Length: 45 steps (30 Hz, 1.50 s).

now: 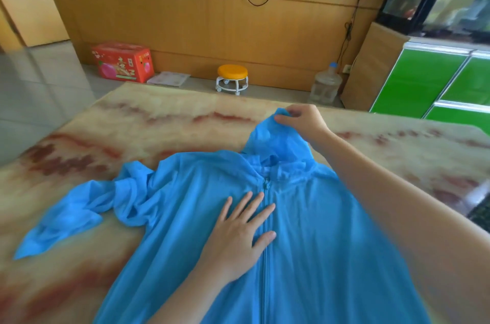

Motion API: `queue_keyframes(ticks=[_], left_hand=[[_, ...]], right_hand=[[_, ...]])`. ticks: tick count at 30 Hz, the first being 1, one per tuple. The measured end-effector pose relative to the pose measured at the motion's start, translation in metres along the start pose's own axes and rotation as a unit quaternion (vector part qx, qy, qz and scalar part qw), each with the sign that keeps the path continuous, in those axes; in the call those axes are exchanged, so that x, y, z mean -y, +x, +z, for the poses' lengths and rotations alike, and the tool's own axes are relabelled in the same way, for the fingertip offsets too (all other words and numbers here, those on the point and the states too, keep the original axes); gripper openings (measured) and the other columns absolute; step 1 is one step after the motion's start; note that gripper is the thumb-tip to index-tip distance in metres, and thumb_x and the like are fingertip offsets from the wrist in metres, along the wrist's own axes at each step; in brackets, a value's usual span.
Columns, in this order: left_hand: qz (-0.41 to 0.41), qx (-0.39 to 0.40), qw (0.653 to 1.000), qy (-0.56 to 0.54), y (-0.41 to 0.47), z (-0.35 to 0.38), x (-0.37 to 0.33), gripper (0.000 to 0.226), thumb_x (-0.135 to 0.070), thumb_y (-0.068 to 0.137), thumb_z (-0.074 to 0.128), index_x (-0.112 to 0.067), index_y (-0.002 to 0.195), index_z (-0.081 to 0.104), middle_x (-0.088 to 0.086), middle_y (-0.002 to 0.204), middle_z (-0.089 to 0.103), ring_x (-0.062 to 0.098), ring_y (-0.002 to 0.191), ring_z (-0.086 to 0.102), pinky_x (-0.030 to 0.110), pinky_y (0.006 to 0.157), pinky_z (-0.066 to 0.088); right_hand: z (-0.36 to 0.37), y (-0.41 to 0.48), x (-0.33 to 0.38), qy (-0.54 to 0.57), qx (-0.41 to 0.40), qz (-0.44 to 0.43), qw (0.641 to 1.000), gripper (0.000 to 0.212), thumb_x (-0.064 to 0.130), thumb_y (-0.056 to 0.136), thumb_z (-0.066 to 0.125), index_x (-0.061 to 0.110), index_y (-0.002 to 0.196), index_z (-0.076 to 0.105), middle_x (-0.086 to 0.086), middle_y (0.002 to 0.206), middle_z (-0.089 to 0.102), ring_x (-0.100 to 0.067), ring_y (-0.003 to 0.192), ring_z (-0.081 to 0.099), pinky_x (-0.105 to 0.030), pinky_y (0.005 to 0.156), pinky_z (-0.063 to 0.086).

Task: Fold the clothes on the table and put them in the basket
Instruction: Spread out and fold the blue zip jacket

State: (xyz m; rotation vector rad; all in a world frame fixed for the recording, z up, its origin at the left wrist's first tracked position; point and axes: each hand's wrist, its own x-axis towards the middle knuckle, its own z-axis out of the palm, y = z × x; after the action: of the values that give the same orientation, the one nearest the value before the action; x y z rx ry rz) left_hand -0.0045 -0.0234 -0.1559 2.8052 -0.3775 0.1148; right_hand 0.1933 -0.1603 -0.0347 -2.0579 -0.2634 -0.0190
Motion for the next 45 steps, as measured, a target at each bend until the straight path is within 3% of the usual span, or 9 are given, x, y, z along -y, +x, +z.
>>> queue_keyframes(ticks=[4,8,13,16,21,29,34,38,45], left_hand=[[-0.024,-0.038,0.978,-0.202,0.000,-0.006,0.003,0.047,-0.052,0.095,0.036,-0.038,0.139,0.040,-0.020,0.150,0.024,-0.004,0.140,0.014,0.032,0.119,0.004],[-0.217,-0.259,0.813,-0.474,-0.007,-0.043,0.012,0.016,-0.017,0.097,0.047,-0.023,0.100,0.062,-0.001,0.109,0.063,0.015,0.106,0.059,0.037,0.097,0.045],[-0.313,-0.185,0.717,-0.595,-0.028,-0.077,0.004,0.015,-0.016,0.099,0.042,-0.011,0.101,0.057,0.009,0.100,0.063,0.016,0.074,0.062,0.029,0.061,0.049],[-0.328,-0.127,0.750,-0.560,-0.047,-0.072,-0.002,0.013,-0.018,0.097,0.047,-0.013,0.103,0.057,0.006,0.101,0.064,0.016,0.079,0.063,0.029,0.063,0.050],[-0.347,-0.114,0.832,-0.418,-0.062,-0.048,0.002,0.019,-0.024,0.088,0.062,-0.019,0.106,0.060,0.002,0.111,0.062,0.021,0.101,0.061,0.043,0.087,0.052],[-0.314,-0.071,0.915,-0.242,-0.048,-0.050,-0.025,0.047,-0.041,0.076,0.074,-0.022,0.116,0.056,-0.009,0.081,0.060,0.012,0.077,0.057,0.026,0.064,0.039],[-0.346,-0.089,0.830,-0.429,-0.054,-0.056,-0.013,0.009,-0.010,0.091,0.059,-0.002,0.090,0.060,0.011,0.091,0.065,0.014,0.047,0.064,0.028,0.048,0.055],[-0.367,0.028,0.729,-0.577,-0.079,-0.075,-0.022,0.026,-0.001,0.099,0.033,-0.002,0.086,0.056,0.018,0.089,0.068,0.019,0.064,0.069,0.030,0.047,0.056],[-0.421,-0.047,0.824,-0.375,-0.078,-0.076,-0.018,0.036,-0.051,0.085,0.059,-0.017,0.096,0.053,0.005,0.083,0.065,0.021,0.068,0.066,0.034,0.057,0.056]], right_hand=[[-0.010,-0.082,0.045,0.005,0.046,-0.055,0.997,0.006,0.012,0.080,0.075,0.010,0.080,0.069,-0.001,0.072,0.067,-0.008,0.065,0.058,-0.022,0.063,0.044],[-0.013,-0.172,0.048,0.039,0.064,-0.043,0.996,0.018,0.008,0.074,0.079,0.021,0.073,0.067,0.011,0.071,0.066,-0.001,0.067,0.057,-0.018,0.070,0.044],[0.011,-0.278,0.007,-0.066,0.139,-0.017,0.988,0.033,0.019,0.068,0.084,0.041,0.064,0.060,0.038,0.074,0.057,0.011,0.077,0.052,-0.009,0.074,0.037],[0.017,-0.311,-0.012,-0.121,0.228,-0.054,0.965,0.033,0.048,0.060,0.074,0.066,0.081,0.056,0.032,0.092,0.055,0.010,0.097,0.045,-0.007,0.088,0.032],[0.003,-0.295,-0.028,-0.078,0.031,0.021,0.996,0.020,0.037,0.072,0.080,0.046,0.085,0.067,0.013,0.088,0.063,-0.007,0.075,0.055,-0.017,0.071,0.043],[0.039,-0.292,-0.039,-0.204,0.053,-0.044,0.977,0.027,0.046,0.074,0.075,0.034,0.097,0.068,0.022,0.084,0.049,-0.006,0.089,0.039,-0.014,0.081,0.034],[0.025,-0.292,-0.035,-0.104,0.005,-0.029,0.994,0.019,0.021,0.080,0.075,0.031,0.069,0.063,0.016,0.078,0.063,-0.006,0.087,0.047,-0.017,0.077,0.037],[-0.008,-0.289,-0.021,-0.054,-0.056,-0.089,0.993,0.022,0.014,0.082,0.072,0.032,0.075,0.061,0.017,0.090,0.062,-0.006,0.099,0.051,-0.011,0.086,0.035],[-0.008,-0.296,-0.032,-0.079,0.062,-0.082,0.992,0.015,0.031,0.083,0.071,0.043,0.088,0.063,0.029,0.113,0.057,0.003,0.113,0.049,-0.006,0.091,0.031]])
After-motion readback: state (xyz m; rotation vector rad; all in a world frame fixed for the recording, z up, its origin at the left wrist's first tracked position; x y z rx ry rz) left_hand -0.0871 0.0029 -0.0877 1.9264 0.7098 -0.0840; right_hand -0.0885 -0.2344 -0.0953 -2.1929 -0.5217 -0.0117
